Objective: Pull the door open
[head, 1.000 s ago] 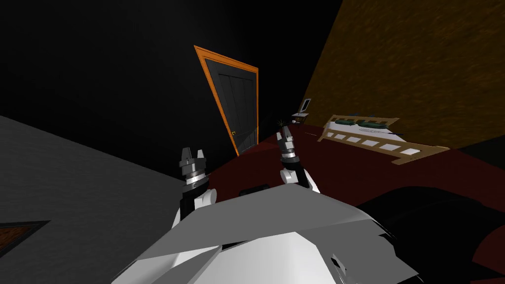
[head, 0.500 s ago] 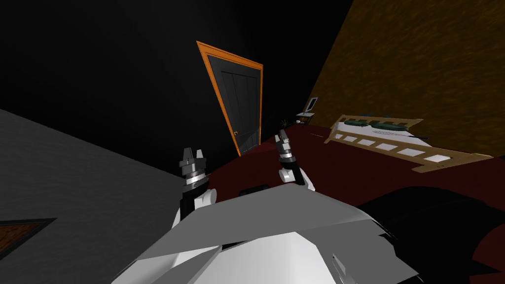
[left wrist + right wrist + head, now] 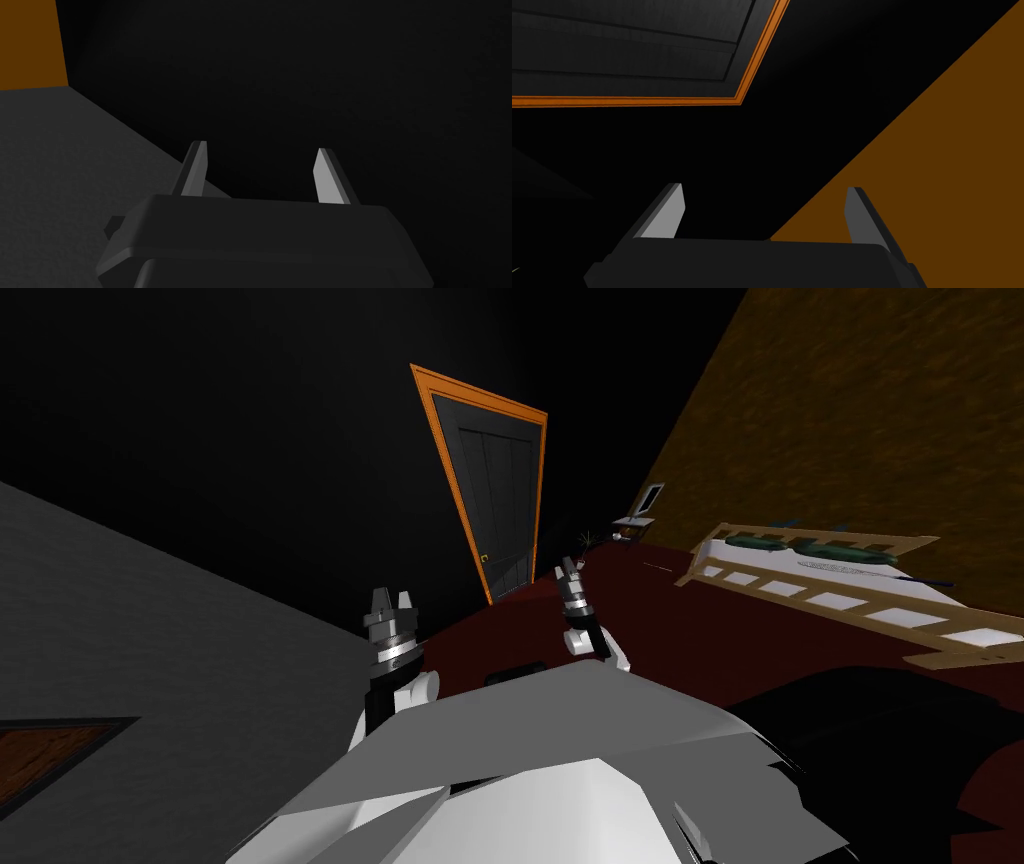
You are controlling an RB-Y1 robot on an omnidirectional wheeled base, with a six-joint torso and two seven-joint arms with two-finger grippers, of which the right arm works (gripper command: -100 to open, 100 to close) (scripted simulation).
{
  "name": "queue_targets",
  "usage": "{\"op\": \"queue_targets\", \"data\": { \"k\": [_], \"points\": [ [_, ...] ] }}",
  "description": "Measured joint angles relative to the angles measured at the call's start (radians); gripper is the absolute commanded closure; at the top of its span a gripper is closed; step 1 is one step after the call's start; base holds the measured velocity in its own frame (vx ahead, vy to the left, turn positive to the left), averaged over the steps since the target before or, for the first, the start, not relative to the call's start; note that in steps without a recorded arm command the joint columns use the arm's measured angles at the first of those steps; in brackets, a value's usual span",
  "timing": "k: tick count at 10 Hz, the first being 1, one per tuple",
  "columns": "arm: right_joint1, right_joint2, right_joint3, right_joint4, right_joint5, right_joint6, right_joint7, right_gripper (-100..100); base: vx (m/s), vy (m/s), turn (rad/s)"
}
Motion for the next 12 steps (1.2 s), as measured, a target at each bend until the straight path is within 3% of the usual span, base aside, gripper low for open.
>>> {"op": "queue_targets", "data": {
  "k": [12],
  "points": [
    [-0.114, -0.022, -0.045, 0.332, -0.046, -0.071, -0.014, -100, 0.097, 0.001, 0.131]
  ]
}}
